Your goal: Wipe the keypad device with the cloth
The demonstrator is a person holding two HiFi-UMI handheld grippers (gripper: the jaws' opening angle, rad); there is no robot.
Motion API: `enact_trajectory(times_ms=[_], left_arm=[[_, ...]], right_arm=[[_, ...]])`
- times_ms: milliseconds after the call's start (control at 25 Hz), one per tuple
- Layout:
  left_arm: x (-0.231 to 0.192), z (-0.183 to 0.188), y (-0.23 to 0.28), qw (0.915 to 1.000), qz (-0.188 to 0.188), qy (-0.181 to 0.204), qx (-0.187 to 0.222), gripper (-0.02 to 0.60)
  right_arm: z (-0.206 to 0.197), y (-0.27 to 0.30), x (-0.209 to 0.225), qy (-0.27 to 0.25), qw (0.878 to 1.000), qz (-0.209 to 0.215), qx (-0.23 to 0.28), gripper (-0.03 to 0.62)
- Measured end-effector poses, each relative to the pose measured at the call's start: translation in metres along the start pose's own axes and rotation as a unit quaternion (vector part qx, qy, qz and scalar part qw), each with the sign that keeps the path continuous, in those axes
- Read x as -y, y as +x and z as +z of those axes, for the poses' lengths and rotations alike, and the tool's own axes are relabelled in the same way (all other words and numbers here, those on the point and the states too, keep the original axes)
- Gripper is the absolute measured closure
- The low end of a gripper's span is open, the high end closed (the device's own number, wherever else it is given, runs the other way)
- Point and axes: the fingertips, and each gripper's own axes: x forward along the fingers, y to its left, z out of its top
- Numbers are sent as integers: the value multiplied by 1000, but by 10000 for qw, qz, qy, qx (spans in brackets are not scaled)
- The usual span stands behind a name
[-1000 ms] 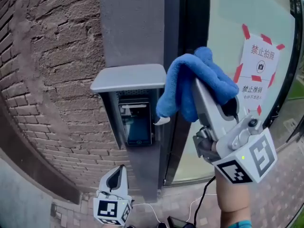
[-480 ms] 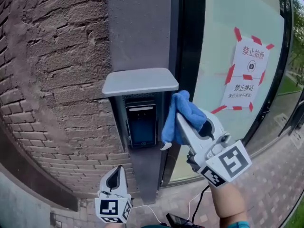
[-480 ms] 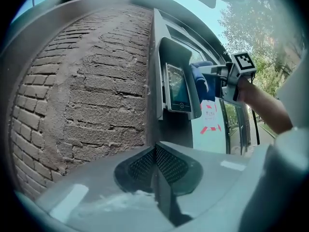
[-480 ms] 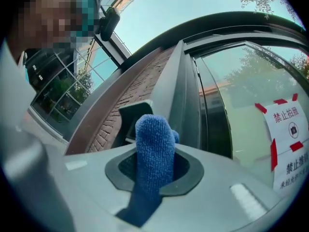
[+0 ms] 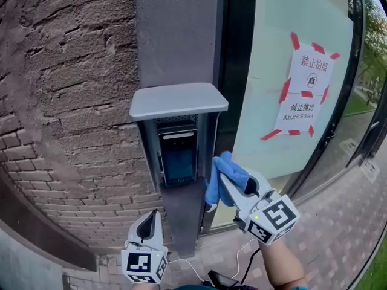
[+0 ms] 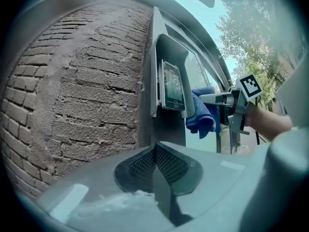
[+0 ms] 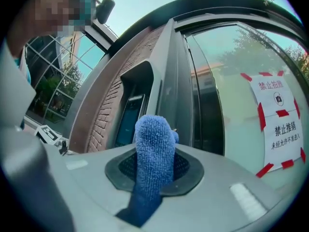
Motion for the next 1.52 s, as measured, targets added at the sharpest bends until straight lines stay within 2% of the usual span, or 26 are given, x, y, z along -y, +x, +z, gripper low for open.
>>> enact_trajectory(times_ms=[120,280,400,480,560,680,960,1120,1280,1400,1520], left_arm=[[0,9,-1,10000,-8,-11,75,591],[0,17,-10,9999,21,-12,116,591],[0,27,-15,9998,22,-9,175,591],[-1,30,-17,9997,40,12,243,591],[-3,31,-20,9997,83,-25,242,591],[-4,25,-22,9997,105,-112,176,591],[15,16,-9,9997,-159,-159,82,591],[25,12,-3,9993,-308,-206,77,591],[31,6,-1,9989,-406,-253,16,591],[30,3,-2,9986,-442,-294,-2,591],[24,1,-6,9985,-435,-320,40,591]], right_arm=[[68,-4,13,-182,9970,-162,731,533],[172,-9,24,-499,9840,-357,1675,531],[217,-2,26,-654,9775,-312,1983,531],[225,9,23,-780,9775,-213,1950,531],[214,19,19,-808,9801,-134,1806,531],[181,20,17,-574,9858,-91,1575,532],[74,16,8,42,9971,-26,756,533],[14,11,2,583,9979,20,282,533],[-34,7,-3,822,9961,92,-322,533],[-36,1,4,625,9967,-1,-525,531],[32,-9,22,146,9992,-363,70,531]])
